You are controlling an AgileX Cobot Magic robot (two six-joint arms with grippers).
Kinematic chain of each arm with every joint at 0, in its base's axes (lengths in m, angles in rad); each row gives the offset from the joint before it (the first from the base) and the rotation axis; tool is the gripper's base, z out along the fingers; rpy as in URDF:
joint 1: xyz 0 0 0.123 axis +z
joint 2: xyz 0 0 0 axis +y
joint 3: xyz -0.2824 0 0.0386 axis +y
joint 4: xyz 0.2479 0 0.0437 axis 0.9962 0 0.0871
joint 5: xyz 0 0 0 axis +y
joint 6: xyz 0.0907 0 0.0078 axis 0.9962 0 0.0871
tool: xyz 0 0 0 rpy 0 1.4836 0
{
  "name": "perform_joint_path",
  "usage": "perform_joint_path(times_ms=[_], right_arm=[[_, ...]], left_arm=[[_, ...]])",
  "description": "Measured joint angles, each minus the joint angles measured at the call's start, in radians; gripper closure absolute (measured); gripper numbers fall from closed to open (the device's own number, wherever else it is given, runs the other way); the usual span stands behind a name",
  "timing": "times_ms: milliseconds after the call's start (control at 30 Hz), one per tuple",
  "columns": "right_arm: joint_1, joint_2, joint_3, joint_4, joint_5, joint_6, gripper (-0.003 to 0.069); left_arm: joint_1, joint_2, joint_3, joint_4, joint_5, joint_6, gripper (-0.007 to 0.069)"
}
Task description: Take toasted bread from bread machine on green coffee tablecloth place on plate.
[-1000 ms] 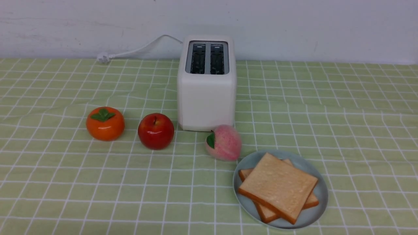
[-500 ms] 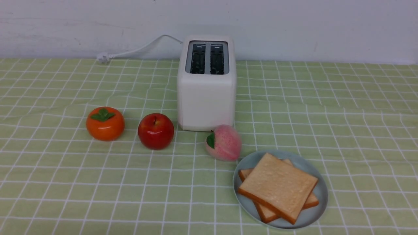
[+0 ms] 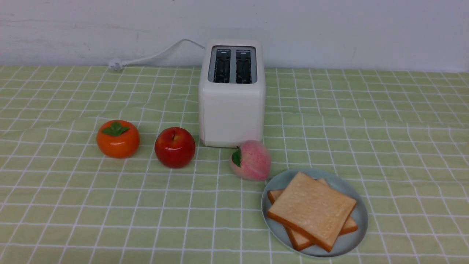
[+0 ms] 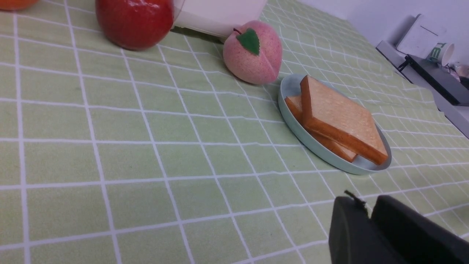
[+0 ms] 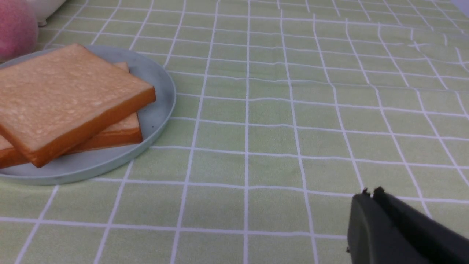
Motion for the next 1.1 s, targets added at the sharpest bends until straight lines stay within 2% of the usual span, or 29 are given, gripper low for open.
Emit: perform_joint_path(times_ms=[233,300,433,500,533,700,800,833,867,1000,1100], right_arm=[[0.0,0.0,0.0,0.0,0.0,0.0,0.0669],[0.0,0.0,0.0,0.0,0.0,0.0,0.0669],[0.0,0.0,0.0,0.0,0.0,0.0,0.0669],[0.0,0.0,0.0,0.0,0.0,0.0,0.0669],[0.0,0.0,0.0,0.0,0.0,0.0,0.0669],[0.0,0.0,0.0,0.0,0.0,0.0,0.0669],[0.0,0.0,0.0,0.0,0.0,0.0,0.0669],[0.0,0.0,0.0,0.0,0.0,0.0,0.0669],[0.0,0.0,0.0,0.0,0.0,0.0,0.0669],[0.0,0.0,0.0,0.0,0.0,0.0,0.0669],[0.0,0.0,0.0,0.0,0.0,0.0,0.0669]], left_arm=[[0.0,0.0,0.0,0.0,-0.106,-0.009,0.0535],[0.0,0.0,0.0,0.035,-0.128,-0.049,0.0543],[0.004,0.0,0.0,0.33,-0.13,-0.221,0.0638],[0.037,0.0,-0.006,0.527,-0.131,-0.338,0.0638],[0.037,0.0,-0.007,0.541,-0.131,-0.347,0.0638],[0.229,-0.027,-0.022,0.833,-0.116,-0.559,0.0638],[0.275,-0.076,-0.022,0.911,-0.083,-0.599,0.0638],[0.319,-0.122,-0.022,0.969,-0.05,-0.631,0.0638],[0.324,-0.134,-0.022,0.974,-0.039,-0.635,0.0638],[0.477,-0.247,-0.022,1.042,0.113,-0.714,0.0638],[0.544,-0.289,-0.019,1.081,0.195,-0.746,0.0638]])
